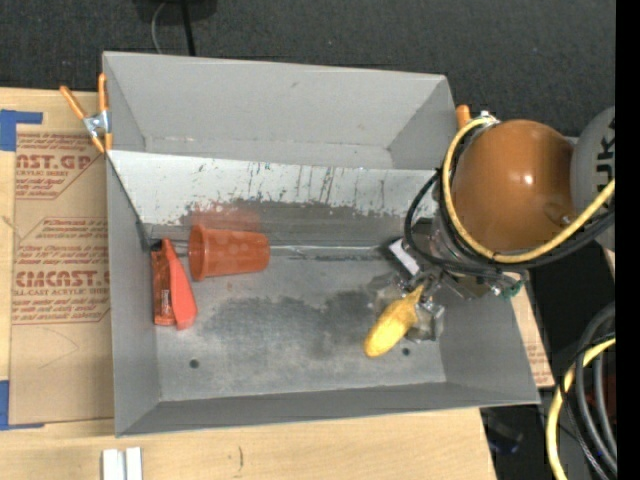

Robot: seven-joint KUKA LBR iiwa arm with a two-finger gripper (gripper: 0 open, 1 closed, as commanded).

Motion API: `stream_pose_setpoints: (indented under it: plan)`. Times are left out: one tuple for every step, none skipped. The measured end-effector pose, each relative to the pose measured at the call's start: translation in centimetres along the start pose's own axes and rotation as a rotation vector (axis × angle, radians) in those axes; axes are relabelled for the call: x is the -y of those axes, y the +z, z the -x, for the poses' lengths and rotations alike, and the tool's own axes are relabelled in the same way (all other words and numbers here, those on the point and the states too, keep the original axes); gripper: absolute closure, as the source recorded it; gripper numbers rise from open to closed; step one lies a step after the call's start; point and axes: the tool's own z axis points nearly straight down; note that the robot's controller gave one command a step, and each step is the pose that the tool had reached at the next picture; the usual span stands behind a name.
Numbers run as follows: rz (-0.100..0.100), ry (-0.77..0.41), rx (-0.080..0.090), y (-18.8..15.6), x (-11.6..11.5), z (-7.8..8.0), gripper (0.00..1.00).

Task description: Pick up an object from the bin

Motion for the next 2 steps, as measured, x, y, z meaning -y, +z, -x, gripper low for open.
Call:
stream_pose_setpoints:
  plan:
    - [0.0, 0.0, 0.0, 0.0, 0.0, 0.0, 1.0]
    - [-0.004, -0.035, 0.005, -20.5, 1.8, 1.1, 1.0]
